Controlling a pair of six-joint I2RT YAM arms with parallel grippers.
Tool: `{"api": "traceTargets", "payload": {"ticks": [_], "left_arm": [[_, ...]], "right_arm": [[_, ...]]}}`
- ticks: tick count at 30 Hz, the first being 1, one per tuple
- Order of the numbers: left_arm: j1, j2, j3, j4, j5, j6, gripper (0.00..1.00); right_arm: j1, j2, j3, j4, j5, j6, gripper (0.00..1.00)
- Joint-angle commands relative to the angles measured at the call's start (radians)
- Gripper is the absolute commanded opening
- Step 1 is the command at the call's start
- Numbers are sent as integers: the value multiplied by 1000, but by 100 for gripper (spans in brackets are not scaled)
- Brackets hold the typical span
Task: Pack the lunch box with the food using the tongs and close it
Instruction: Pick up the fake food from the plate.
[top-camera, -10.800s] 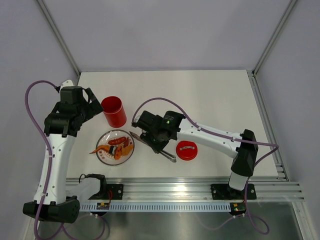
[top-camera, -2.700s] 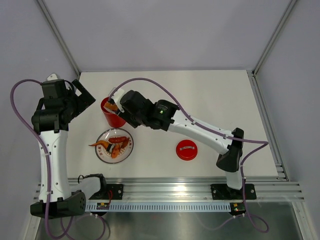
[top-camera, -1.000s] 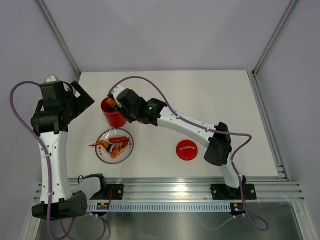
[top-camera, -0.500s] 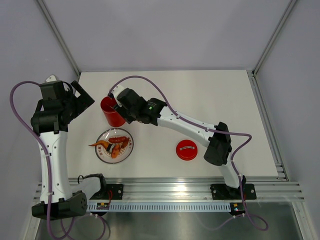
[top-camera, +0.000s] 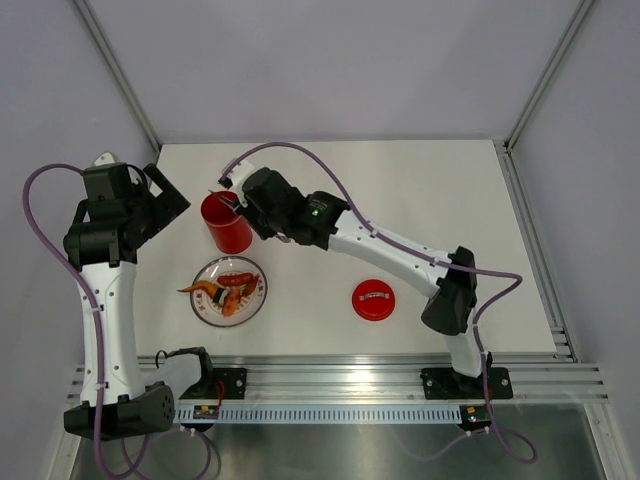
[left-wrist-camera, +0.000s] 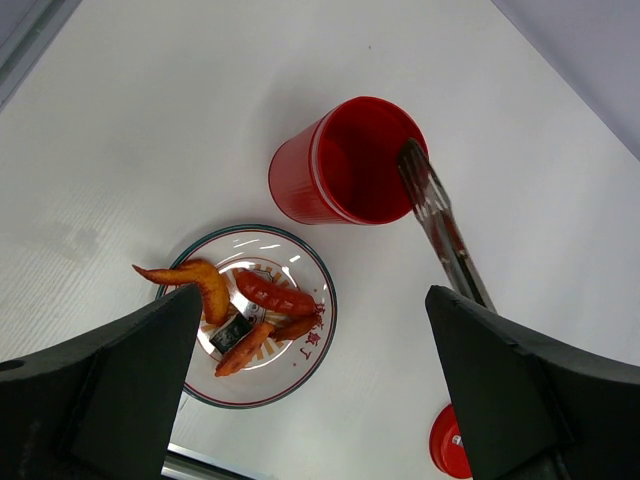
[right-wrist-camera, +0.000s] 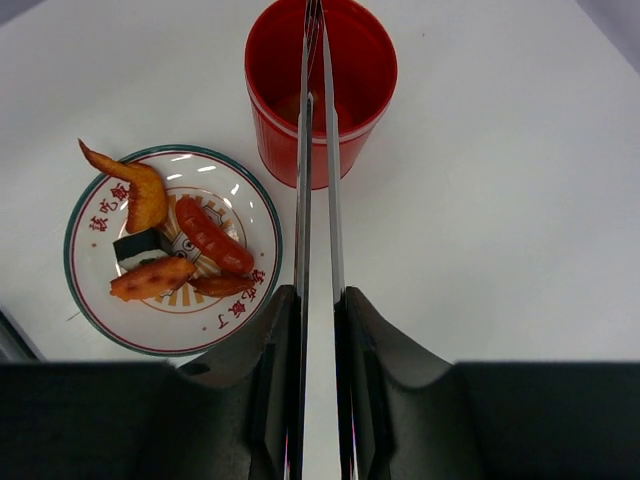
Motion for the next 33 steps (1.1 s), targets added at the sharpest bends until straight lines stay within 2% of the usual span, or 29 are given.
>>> {"api": "traceTargets", "payload": {"ticks": [1,6,17,23,33], "left_arm": [[10,-16,-5,33,24,12,99],[10,-13,15,25,20,12,99],[10,-19,45,13,1,15,99],[11,-26,35,8,-5,18,99],[11,-38,9,7,-3,20,99]], "right_arm": [[-8,-158,-26,70,-17,23,25],[6,-299,-177,72,-17,47,25],[89,-504,-543,-11,9,285,28],[147,-499,-642,10,-74,373,29],[233,-366,-613,93,-121,432,31]]}}
